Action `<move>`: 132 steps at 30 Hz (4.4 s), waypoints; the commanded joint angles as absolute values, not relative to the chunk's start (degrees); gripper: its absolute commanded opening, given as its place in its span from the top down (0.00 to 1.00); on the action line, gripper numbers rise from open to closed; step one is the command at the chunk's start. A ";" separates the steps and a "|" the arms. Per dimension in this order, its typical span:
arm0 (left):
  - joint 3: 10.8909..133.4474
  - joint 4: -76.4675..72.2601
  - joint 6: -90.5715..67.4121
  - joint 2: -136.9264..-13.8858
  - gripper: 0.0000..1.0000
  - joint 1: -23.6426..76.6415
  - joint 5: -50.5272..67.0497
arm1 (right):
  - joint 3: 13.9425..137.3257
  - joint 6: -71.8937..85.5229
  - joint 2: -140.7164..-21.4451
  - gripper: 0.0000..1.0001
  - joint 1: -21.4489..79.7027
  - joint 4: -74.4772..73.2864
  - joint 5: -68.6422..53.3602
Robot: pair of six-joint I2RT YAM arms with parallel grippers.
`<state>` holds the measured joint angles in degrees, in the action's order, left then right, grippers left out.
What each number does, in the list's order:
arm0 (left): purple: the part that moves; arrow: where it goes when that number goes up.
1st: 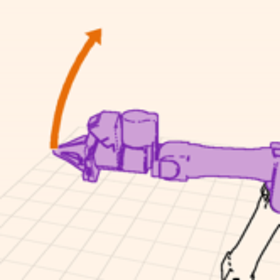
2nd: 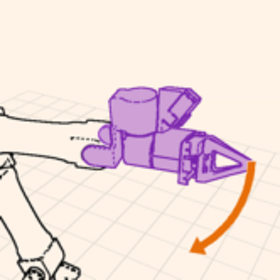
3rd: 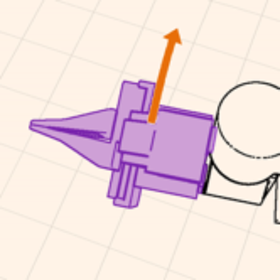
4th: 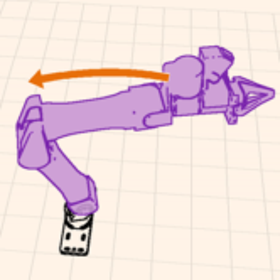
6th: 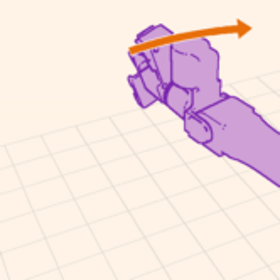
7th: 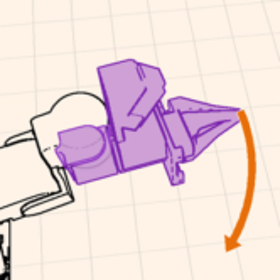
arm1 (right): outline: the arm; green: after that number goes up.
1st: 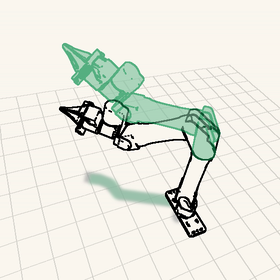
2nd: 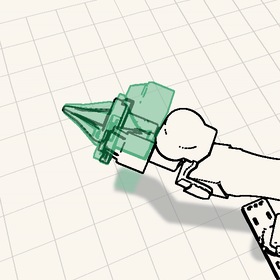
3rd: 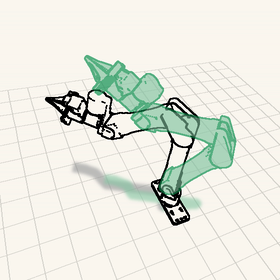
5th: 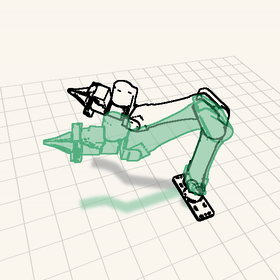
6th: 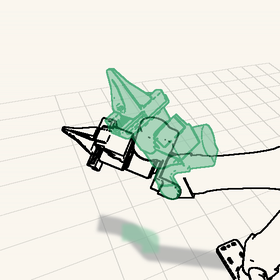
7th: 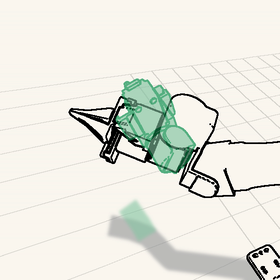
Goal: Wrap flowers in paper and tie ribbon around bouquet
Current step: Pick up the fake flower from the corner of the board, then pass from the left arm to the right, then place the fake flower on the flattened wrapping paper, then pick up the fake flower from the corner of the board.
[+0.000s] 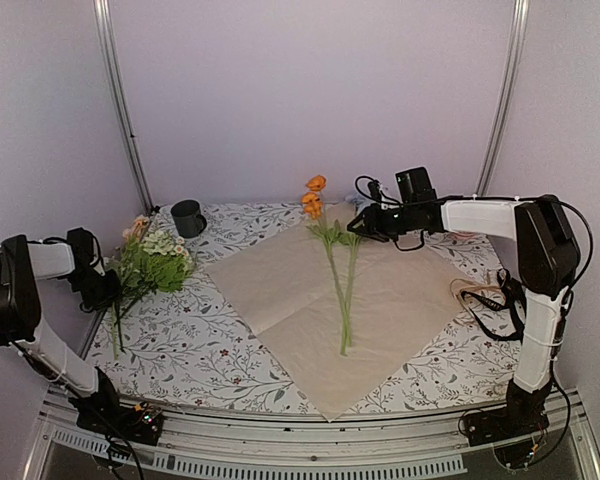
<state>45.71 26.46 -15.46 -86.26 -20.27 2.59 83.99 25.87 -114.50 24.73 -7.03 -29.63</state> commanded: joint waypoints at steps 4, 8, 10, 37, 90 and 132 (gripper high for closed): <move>47.03 26.28 -13.90 -87.02 0.87 -22.08 2.11 | 82.70 24.52 -111.96 0.69 24.53 -7.91 -31.34; 47.02 26.49 -13.86 -86.57 1.00 -22.19 2.18 | 82.79 24.19 -111.22 0.69 24.56 -8.00 -31.29; 47.21 26.89 -13.93 -85.51 1.00 -22.20 2.15 | 82.81 24.09 -110.87 0.69 24.57 -8.07 -31.31; 47.97 -15.56 -19.01 -50.63 1.00 24.35 22.08 | 80.32 30.70 -99.68 0.57 36.11 33.31 -59.07; 57.56 26.20 -24.29 -73.24 0.01 22.75 -24.29 | 96.94 26.31 -128.74 1.00 27.87 -17.08 -30.85; 62.31 46.78 -2.71 -106.70 0.26 2.64 -19.72 | 92.57 15.70 -113.43 0.59 27.51 -21.65 -27.58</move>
<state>62.30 46.15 -2.63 -103.28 2.02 -17.45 92.58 16.93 -114.06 27.68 -21.30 -26.44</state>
